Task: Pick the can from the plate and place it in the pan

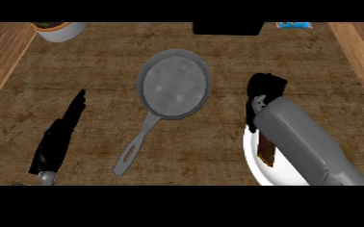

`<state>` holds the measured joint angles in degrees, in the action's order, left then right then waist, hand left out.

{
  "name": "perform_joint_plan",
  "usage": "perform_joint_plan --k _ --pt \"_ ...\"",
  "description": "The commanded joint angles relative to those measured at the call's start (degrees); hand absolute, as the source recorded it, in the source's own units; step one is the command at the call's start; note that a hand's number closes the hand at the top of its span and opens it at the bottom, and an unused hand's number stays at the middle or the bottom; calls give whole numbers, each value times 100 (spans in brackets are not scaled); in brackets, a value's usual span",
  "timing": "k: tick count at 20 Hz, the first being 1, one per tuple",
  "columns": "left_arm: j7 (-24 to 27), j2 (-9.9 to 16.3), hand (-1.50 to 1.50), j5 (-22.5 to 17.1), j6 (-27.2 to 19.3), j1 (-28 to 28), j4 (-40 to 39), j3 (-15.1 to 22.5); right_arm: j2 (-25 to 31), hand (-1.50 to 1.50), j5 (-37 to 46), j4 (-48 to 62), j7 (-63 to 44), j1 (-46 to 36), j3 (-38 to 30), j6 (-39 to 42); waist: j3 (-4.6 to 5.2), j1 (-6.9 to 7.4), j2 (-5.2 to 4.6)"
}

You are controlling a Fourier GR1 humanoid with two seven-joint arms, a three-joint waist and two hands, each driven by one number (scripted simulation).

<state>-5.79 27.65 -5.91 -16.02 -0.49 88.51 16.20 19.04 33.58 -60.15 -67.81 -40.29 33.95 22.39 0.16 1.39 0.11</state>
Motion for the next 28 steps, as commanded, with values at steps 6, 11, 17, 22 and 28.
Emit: perform_joint_plan --k 6,11,17,22,28 --pt "133 -199 0 204 -142 -308 68 130 -749 -150 95 969 -1520 -344 -216 693 -7 -50 4" --pt "-94 5 0 78 -26 -209 278 -101 -872 -150 316 1440 -1668 -476 -282 825 -7 -85 28" --pt "-2 -101 0 136 1 -207 74 -110 -944 -150 559 1902 -1570 -479 -456 732 -7 -128 9" --pt "132 -27 0 16 187 -279 43 -274 -930 -150 692 1924 -1526 -333 -577 878 -5 -191 27" --pt "-100 -139 0 181 27 -380 199 -223 -1076 -150 963 1840 -1519 37 -642 666 -8 -212 35"
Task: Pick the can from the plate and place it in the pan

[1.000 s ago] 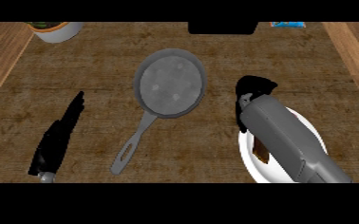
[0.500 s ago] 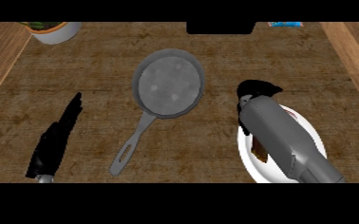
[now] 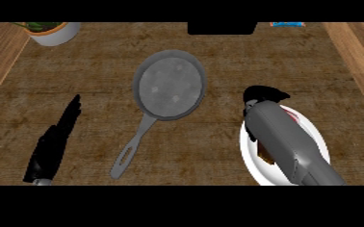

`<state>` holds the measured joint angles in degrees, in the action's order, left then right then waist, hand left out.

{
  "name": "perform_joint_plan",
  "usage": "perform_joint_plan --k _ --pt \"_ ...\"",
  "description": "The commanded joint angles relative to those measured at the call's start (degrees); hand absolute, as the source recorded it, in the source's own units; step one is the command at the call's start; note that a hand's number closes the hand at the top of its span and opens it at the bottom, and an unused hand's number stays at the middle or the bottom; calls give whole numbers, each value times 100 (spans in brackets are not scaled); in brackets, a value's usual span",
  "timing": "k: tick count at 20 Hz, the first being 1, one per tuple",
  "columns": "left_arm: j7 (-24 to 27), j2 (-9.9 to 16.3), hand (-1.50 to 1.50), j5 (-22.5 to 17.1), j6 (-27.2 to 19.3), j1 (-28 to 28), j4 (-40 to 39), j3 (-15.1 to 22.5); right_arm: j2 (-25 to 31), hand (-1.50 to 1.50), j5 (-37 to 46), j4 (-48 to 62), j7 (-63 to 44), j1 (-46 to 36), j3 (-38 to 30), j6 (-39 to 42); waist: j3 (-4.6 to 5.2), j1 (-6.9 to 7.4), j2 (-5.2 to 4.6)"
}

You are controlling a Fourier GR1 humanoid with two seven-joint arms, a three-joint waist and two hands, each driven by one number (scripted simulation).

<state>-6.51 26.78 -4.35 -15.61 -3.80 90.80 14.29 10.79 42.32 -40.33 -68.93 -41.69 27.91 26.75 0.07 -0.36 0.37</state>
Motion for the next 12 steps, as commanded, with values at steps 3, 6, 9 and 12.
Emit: perform_joint_plan --k 3,6,9,12 --pt "-46 -15 0 73 53 25 65 -39 -104 -150 205 -107 -1313 83 -147 368 -1 -29 5" --pt "337 -45 0 17 171 -23 -318 -189 -124 -150 299 -67 -1187 159 -203 500 3 -18 -11" --pt "-181 -99 0 156 7 141 90 -113 41 -150 414 -52 -1103 13 -414 475 -4 5 -12" --pt "-194 -135 0 231 38 -44 210 -52 -3 -150 507 -276 -1007 393 -433 472 -5 5 -4"
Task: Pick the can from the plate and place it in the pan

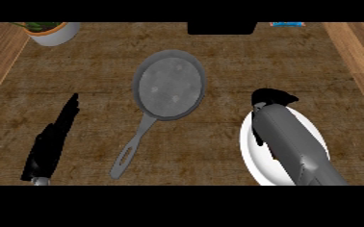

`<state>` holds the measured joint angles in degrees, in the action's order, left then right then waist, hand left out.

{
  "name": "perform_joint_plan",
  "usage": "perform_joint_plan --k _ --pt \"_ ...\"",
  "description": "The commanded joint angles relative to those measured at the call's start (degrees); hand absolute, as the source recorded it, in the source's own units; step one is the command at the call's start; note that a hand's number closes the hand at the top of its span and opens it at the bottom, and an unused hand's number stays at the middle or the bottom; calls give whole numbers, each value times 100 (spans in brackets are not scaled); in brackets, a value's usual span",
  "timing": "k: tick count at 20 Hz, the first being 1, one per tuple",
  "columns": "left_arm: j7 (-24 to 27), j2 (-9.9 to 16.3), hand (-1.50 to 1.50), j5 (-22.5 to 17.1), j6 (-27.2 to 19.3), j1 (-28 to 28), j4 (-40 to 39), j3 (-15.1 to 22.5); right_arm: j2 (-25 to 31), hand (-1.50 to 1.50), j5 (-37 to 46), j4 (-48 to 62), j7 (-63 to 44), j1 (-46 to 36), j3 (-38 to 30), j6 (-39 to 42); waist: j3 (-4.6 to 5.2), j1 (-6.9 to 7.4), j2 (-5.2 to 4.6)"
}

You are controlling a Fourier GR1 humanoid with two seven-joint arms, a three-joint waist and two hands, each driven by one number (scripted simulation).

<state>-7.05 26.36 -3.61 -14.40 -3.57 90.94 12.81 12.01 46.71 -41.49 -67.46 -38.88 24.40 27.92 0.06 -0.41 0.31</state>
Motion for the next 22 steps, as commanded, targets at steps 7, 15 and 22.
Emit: perform_joint_plan --k 7,15,22 --pt "-244 -60 0 156 152 114 173 -156 -65 150 525 -183 -541 539 -397 -418 -9 62 -28" --pt "-7 -186 0 192 226 -27 4 -317 -260 150 338 -1847 12 1500 -828 -632 -3 -74 17" --pt "-96 -312 0 294 106 -27 -95 -274 -567 150 -138 -3919 1218 2660 -927 -1181 -2 -213 42"
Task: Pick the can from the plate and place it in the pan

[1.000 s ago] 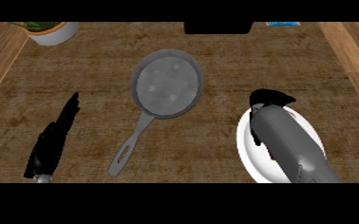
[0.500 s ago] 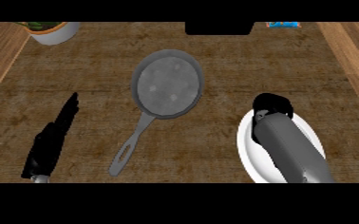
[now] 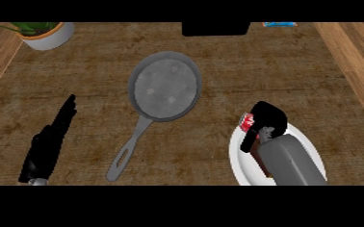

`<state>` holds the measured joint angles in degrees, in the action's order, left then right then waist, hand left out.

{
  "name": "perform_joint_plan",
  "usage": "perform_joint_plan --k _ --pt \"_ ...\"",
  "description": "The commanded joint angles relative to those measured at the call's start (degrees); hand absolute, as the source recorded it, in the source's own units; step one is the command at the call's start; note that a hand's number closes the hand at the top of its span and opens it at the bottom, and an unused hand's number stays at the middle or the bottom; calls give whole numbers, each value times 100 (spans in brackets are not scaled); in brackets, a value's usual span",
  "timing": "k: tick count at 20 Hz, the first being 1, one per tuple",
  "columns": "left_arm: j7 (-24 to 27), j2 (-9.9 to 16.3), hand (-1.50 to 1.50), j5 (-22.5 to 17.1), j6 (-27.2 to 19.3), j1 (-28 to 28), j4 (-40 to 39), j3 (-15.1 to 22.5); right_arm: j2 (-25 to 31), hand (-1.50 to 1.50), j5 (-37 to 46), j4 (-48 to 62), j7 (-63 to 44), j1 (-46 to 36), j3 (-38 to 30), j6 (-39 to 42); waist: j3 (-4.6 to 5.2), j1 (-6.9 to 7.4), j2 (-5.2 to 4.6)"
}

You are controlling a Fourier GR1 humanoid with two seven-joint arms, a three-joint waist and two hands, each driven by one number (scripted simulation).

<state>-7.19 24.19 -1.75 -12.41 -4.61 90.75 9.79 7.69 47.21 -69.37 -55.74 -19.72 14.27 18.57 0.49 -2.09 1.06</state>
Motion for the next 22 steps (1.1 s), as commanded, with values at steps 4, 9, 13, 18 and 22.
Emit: perform_joint_plan --k 4,9,13,18,22 --pt "138 -93 0 114 -29 -304 207 63 461 150 664 -2200 -72 945 198 -844 -44 81 -33" --pt "22 -95 0 155 33 28 -34 60 794 150 1782 -3045 458 383 799 -1547 -43 82 -42" --pt "-225 -240 0 158 53 117 271 189 702 150 2248 -3146 614 46 1010 -1834 -50 224 -86" --pt "-72 -103 0 172 267 15 142 -51 75 150 2004 -2731 653 -1050 701 -1551 -48 280 -111" --pt "-193 -24 0 155 376 -101 513 -85 -358 150 1578 -1720 1057 -1698 218 -1977 -52 343 -123"
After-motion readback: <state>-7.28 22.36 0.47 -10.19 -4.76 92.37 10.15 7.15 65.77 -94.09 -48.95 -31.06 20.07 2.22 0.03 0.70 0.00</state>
